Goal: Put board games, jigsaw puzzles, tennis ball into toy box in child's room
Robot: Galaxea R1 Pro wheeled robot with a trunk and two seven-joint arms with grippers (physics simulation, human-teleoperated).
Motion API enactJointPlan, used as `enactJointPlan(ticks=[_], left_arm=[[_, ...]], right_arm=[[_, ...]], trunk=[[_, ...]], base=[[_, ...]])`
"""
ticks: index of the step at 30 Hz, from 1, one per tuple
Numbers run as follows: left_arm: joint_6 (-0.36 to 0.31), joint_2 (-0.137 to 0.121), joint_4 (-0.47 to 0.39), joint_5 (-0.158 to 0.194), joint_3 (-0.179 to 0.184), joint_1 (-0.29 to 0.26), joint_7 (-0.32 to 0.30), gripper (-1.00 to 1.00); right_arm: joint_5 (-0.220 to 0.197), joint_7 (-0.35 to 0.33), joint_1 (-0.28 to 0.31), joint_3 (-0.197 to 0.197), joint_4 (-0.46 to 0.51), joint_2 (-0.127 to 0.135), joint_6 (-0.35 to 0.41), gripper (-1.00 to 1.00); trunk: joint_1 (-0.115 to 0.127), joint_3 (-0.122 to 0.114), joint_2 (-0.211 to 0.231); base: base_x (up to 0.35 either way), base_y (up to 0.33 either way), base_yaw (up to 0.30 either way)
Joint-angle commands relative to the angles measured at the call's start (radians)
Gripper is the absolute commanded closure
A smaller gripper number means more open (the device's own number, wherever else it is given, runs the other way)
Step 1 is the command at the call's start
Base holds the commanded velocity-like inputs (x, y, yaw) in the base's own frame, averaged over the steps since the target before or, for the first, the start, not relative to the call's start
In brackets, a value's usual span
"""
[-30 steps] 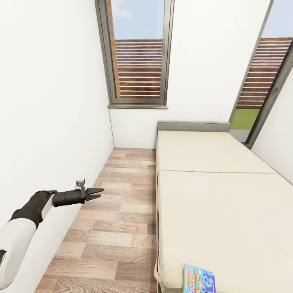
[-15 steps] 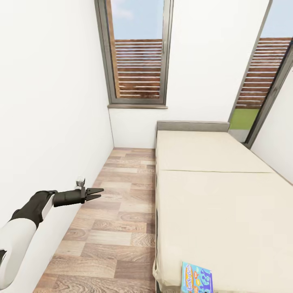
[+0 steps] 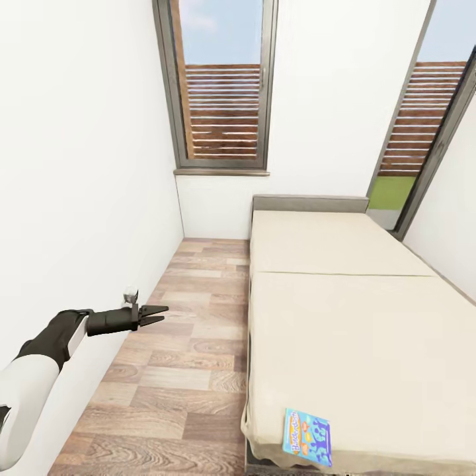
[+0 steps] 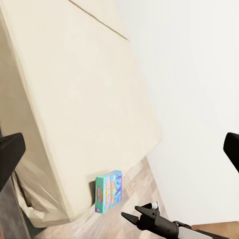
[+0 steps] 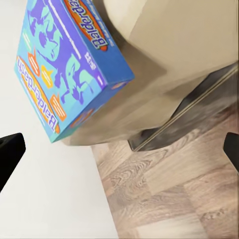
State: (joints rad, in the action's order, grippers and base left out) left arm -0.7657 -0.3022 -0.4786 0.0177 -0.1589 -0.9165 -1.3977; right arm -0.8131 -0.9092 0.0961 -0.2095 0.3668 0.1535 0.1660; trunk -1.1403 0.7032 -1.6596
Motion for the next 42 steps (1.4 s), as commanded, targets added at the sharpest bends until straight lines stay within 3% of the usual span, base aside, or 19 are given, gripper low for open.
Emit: enactJointPlan(ticks=[1, 39, 42], left_arm=[[-0.010, 0.000, 0.000, 0.001, -0.001, -0.001, -0.003, -1.00], [-0.011, -0.001, 0.000, 0.001, -0.002, -0.001, -0.003, -1.00], [-0.012, -0.001, 0.000, 0.001, -0.002, -0.001, -0.003, -1.00]], right_arm=[[-0.008, -0.003, 0.001, -0.002, 0.000, 0.000, 0.010, -1.00], [-0.006, -0.003, 0.001, -0.001, -0.001, 0.000, 0.010, -1.00], [-0.006, -0.003, 0.001, -0.001, -0.001, 0.000, 0.010, -1.00]], trunk=[[0.000, 0.001, 0.000], [0.000, 0.001, 0.000], [-0.011, 0.010, -0.021]], base=[[-0.072, -0.004, 0.000], [-0.033, 0.029, 0.000], [0.000, 0.000, 0.000]])
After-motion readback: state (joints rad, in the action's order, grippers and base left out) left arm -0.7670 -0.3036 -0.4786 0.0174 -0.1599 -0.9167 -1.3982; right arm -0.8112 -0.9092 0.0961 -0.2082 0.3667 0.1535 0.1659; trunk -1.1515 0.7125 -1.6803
